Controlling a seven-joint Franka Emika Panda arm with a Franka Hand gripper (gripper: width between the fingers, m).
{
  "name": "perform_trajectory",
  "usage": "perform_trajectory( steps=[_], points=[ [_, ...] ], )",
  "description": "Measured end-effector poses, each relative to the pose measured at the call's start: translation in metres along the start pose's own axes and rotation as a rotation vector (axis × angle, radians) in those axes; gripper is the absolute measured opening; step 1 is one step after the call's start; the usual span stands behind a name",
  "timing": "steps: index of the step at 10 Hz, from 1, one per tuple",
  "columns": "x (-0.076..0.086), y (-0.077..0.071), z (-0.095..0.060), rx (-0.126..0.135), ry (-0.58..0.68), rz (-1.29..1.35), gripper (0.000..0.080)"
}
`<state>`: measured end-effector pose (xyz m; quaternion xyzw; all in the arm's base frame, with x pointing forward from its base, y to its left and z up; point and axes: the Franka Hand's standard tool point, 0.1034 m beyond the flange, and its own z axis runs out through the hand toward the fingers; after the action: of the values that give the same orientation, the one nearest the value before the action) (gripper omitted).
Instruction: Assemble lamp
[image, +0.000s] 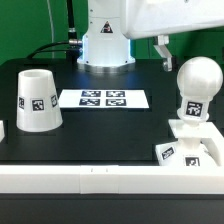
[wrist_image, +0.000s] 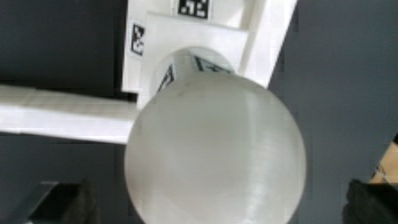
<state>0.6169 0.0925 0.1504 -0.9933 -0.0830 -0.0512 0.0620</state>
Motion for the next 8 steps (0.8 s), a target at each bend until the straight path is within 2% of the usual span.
perform_trajectory(
  steps=[2, 3, 5, 6, 8],
  points=[
    [0.003, -0.002, 0.004, 0.023, -0.095, 0.0, 0.0699],
    [0.005, -0.003, 0.008, 0.019, -0.088, -0.006, 0.0699],
    [0.004, -0.005, 0.014, -0.04, -0.1, -0.096, 0.0699],
    [0.003, -0.004, 0.015, -0.058, -0.104, -0.122, 0.0699],
    [0.001, -0.002, 0.016, -0.061, -0.108, -0.131, 0.0699]
  ],
)
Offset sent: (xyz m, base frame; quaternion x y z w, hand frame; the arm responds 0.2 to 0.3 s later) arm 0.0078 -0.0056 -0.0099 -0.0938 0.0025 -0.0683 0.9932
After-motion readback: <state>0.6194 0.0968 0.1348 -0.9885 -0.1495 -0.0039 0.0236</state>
